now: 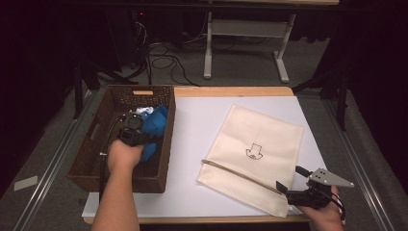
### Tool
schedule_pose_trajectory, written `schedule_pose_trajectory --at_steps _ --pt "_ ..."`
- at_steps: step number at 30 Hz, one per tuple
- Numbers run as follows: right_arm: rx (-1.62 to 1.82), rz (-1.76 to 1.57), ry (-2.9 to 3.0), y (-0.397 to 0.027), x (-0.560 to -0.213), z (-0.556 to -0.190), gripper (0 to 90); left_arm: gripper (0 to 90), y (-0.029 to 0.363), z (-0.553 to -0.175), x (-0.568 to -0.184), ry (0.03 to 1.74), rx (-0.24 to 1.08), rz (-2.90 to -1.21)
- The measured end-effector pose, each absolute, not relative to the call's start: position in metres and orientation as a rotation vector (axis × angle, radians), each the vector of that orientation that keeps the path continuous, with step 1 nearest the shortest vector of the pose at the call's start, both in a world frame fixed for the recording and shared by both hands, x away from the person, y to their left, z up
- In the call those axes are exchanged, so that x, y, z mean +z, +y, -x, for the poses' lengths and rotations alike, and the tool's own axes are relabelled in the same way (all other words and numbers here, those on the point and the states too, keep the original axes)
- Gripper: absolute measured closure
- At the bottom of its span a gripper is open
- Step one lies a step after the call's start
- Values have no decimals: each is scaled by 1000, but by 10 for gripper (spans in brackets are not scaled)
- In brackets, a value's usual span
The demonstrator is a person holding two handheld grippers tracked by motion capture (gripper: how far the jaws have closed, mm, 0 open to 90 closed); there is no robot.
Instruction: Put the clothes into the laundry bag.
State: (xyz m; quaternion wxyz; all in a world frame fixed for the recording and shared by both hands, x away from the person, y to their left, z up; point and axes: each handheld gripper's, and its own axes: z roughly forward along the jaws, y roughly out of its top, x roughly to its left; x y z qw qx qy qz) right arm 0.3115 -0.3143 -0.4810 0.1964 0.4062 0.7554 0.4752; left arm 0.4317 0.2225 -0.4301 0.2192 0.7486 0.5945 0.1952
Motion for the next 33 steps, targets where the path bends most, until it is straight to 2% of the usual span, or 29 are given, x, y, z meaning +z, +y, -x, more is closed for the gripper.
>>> schedule_pose_trajectory --at_steps 7,14,33 --pt "1334 -1140 2115 -314 -481 -311 23 748 225 -416 -425 1562 649 -1947" --pt "1335 -1141 2114 -313 -480 -310 24 747 232 -405 -423 1481 675 -1816" --pt "1336 -1123 2107 -314 -481 -310 24 745 237 -381 -414 1365 855 -1614"
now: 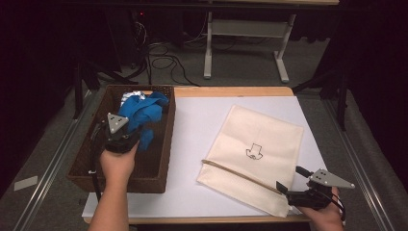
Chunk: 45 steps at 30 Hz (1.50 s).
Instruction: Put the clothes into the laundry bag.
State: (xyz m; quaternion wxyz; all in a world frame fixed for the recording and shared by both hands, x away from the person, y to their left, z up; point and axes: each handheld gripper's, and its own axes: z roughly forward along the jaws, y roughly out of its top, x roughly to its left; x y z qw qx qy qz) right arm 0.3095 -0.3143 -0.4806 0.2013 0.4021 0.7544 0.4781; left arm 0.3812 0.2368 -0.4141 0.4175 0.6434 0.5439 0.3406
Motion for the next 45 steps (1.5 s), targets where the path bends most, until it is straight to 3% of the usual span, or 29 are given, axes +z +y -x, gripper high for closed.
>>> schedule_pose_trajectory --at_steps 25,45 --pt "1334 -1116 2107 -314 -481 -310 28 741 238 -356 -405 1189 1024 -1439" --pt "1345 -1113 2097 -315 -480 -309 28 740 223 -350 -389 1122 1044 -1403"
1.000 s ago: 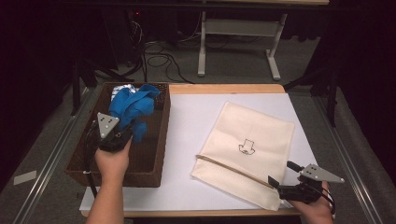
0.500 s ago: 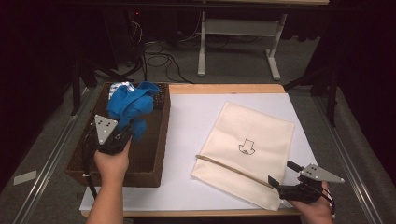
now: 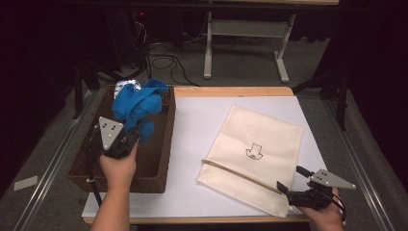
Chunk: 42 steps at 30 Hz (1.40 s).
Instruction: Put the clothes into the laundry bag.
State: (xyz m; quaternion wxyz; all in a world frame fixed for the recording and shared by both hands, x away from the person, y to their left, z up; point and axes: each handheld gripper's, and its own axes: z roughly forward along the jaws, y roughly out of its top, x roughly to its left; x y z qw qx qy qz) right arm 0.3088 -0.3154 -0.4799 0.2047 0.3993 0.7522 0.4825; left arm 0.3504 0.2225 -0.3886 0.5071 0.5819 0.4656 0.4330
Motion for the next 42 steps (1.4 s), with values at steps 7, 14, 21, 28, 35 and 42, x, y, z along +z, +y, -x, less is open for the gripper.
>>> schedule_pose_trajectory --at_steps 7,14,21,28,35,42 --pt "1348 -1115 2094 -316 -480 -308 29 740 210 -349 -381 1084 1030 -1392" --pt "1349 -1110 2092 -316 -479 -308 29 740 194 -350 -376 1044 1008 -1394" --pt "1349 -1106 2096 -316 -479 -308 29 740 174 -351 -373 1003 969 -1412" --pt "1354 -1084 2091 -316 -478 -307 48 740 152 -350 -373 958 934 -1433" --pt "1355 -1081 2093 -316 -479 -307 48 740 129 -348 -373 908 888 -1448" --pt "1352 -1081 2096 -316 -479 -307 48 740 108 -347 -378 880 846 -1474"
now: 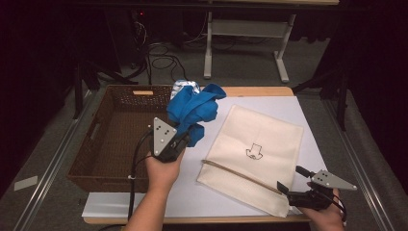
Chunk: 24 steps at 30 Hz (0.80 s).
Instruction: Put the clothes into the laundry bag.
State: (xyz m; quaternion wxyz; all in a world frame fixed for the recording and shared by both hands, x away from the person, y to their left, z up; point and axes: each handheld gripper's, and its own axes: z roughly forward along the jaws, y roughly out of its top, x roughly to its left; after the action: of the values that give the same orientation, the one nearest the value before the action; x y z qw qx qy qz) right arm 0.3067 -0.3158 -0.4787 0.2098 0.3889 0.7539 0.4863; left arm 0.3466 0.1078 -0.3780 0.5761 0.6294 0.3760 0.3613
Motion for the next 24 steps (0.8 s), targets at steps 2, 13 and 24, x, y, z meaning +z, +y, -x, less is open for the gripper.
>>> schedule_pose_trajectory --at_steps 2,13,24 --pt "1352 -1080 2094 -316 -479 -307 48 740 102 -346 -379 870 835 -1480" --pt "1353 -1083 2097 -316 -479 -307 48 740 79 -343 -386 831 777 -1500" --pt "1353 -1078 2094 -317 -479 -307 50 740 64 -340 -398 812 733 -1524"
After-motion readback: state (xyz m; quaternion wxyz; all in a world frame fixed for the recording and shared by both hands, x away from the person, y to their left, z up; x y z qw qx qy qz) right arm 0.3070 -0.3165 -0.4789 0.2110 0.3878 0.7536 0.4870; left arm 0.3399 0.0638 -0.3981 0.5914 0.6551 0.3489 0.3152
